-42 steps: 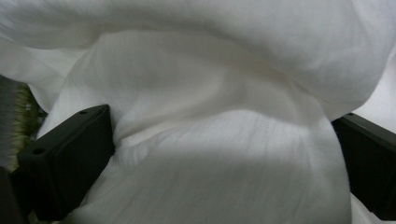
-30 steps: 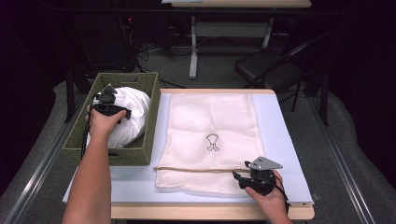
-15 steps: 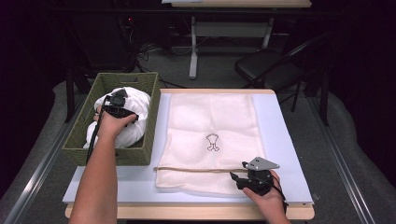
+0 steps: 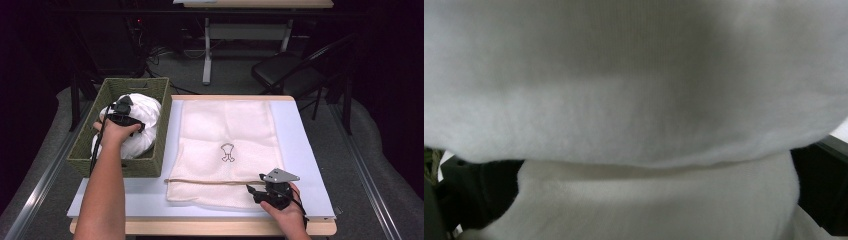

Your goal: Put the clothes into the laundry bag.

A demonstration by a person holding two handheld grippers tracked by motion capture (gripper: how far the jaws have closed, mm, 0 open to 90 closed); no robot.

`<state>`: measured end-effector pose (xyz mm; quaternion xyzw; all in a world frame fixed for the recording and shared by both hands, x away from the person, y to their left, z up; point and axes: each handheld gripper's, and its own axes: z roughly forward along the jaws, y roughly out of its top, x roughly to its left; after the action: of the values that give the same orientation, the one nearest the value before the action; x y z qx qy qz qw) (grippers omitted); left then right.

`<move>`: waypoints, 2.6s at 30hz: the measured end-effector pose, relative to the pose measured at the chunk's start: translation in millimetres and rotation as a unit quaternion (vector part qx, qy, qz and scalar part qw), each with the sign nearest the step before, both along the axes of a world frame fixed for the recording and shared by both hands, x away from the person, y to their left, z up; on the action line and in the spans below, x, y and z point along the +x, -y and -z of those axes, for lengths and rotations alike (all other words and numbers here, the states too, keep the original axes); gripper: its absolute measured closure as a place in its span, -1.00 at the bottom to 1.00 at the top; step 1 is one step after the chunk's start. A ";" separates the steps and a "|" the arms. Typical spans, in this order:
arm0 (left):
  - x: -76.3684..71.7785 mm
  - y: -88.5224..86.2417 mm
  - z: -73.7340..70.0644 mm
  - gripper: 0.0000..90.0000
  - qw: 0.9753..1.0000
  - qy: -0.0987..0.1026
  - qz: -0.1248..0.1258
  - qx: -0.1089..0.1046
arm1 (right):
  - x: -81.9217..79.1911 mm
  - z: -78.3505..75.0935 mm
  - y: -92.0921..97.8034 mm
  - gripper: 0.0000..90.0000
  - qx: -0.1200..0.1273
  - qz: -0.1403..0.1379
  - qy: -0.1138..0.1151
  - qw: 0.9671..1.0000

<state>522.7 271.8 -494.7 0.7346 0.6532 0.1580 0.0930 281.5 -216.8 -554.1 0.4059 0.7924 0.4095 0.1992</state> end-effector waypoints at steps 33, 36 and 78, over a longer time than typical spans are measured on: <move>22.4 9.4 27.5 -1.00 1.000 0.004 0.014 0.024 | 0.7 0.0 0.4 -0.19 0.004 0.000 0.000 1.000; 22.9 5.6 28.0 -1.00 1.000 -0.001 0.014 0.009 | 0.3 -0.3 1.4 -0.19 0.004 0.002 0.000 1.000; -26.5 -31.3 -31.9 0.04 0.991 0.080 -0.004 -0.103 | -0.5 -7.1 7.1 -0.18 0.041 -0.024 0.009 0.999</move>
<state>496.2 303.1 -462.7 0.7037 0.6594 0.1483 0.2193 281.0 -223.9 -547.1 0.3912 0.7825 0.4499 0.1797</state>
